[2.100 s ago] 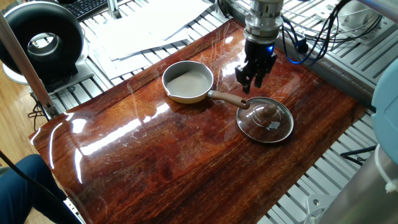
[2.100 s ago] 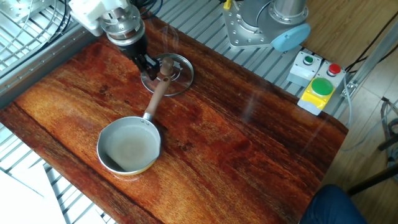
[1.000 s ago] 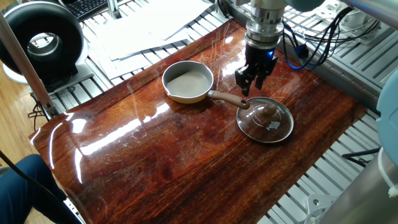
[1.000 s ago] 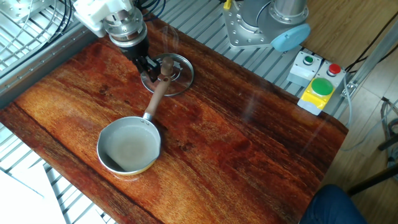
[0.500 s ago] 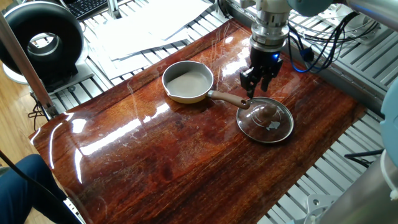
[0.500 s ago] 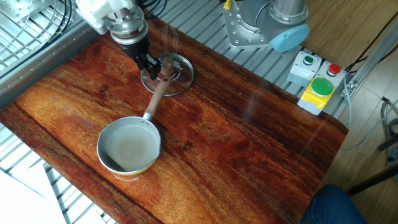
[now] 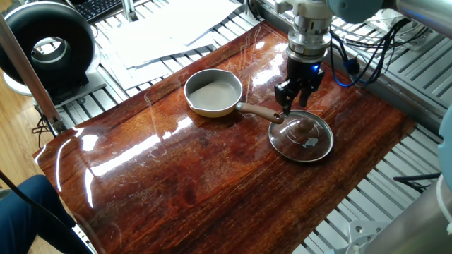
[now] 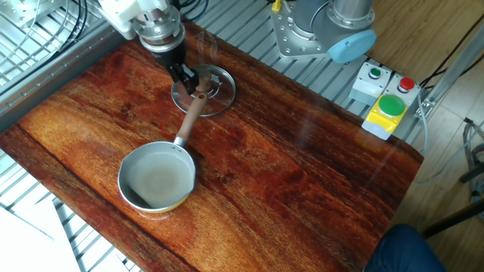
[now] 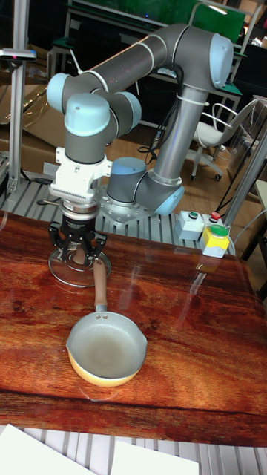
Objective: Cover the pot with the lid
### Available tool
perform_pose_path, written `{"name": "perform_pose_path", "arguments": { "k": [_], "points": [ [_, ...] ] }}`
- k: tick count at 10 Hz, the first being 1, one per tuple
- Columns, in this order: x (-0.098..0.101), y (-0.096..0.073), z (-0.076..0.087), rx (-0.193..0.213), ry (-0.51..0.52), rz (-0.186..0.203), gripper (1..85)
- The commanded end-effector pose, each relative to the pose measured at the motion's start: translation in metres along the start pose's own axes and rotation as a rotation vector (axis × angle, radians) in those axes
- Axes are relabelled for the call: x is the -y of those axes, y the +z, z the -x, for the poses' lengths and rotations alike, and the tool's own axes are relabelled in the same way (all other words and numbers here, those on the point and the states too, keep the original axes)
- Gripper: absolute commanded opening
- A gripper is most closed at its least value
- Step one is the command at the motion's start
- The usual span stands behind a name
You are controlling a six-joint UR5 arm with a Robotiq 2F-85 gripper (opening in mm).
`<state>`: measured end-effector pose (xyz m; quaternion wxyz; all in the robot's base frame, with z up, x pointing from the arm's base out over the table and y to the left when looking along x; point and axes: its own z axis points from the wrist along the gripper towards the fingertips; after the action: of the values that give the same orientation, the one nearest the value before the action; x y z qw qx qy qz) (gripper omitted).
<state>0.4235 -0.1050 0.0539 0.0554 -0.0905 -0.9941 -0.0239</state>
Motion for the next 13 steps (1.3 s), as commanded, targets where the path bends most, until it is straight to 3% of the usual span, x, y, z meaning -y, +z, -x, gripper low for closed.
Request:
{"name": "perform_pose_path", "arguments": {
  "k": [1,6,11,13],
  "points": [
    [-0.003,0.003,-0.009,0.008,0.034,0.008,52.0],
    [-0.006,0.015,-0.025,0.015,0.053,0.006,51.3],
    [0.001,0.015,-0.033,-0.016,0.022,-0.023,38.0],
    [0.001,0.017,-0.032,-0.013,0.012,-0.029,36.3]
  ]
}}
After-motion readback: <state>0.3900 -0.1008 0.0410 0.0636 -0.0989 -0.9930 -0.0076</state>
